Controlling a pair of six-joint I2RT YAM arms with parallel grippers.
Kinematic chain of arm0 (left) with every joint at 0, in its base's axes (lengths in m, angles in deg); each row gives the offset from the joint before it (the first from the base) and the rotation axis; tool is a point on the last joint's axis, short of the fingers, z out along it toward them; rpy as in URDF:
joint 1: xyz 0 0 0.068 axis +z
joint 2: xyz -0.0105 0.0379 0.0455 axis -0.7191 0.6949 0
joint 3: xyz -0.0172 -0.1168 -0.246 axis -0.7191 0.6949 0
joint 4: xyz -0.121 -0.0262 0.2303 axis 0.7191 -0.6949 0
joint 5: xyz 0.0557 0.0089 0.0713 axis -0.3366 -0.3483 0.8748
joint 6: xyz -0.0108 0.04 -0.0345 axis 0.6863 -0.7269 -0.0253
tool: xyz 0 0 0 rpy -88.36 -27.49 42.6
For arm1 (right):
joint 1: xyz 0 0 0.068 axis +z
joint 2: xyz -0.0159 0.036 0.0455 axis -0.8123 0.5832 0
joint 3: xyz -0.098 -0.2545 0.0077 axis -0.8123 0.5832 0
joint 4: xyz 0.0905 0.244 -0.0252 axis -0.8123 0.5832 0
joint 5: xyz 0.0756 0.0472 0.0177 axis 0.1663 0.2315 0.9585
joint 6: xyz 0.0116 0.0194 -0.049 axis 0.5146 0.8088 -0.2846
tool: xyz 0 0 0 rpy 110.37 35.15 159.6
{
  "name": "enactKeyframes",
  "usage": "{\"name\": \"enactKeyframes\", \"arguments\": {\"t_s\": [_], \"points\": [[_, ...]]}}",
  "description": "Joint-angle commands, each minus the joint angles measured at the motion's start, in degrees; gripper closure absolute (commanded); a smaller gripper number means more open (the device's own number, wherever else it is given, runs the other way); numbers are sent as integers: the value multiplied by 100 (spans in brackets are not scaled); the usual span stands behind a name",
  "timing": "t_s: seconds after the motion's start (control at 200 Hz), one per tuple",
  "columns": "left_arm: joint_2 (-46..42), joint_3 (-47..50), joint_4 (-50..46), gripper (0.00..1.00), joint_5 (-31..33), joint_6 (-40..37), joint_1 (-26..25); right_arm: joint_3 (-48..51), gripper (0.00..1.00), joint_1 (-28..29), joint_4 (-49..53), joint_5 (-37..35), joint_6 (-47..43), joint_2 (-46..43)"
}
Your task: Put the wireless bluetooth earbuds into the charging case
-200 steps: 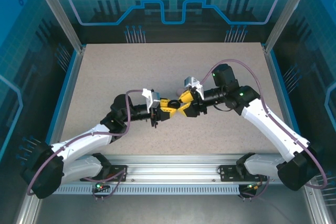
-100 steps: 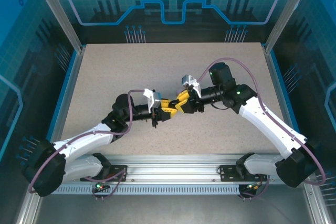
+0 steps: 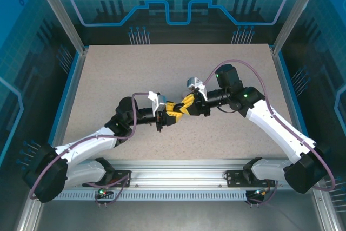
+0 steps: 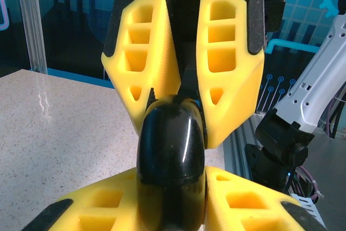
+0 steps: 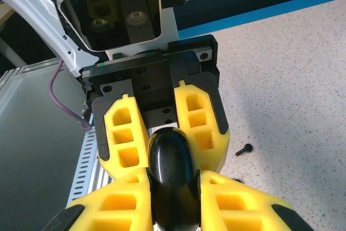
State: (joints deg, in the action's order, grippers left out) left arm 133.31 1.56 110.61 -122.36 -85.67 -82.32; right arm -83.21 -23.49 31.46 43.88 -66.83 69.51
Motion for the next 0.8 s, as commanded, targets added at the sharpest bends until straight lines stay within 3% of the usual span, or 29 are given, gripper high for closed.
{"name": "enactKeyframes", "arguments": {"t_s": [0.0,0.405,0.56,0.795], "points": [[-22,-175,266,71,147,-48,-40,-102,80,124,180,181,-30,5],[-35,-201,261,70,204,-19,-36,-79,79,138,275,185,-117,14],[-29,-209,259,66,222,-17,-41,-71,79,143,337,159,-159,8],[-28,-219,214,79,226,-18,-38,-71,79,147,282,144,-110,-4]]}}
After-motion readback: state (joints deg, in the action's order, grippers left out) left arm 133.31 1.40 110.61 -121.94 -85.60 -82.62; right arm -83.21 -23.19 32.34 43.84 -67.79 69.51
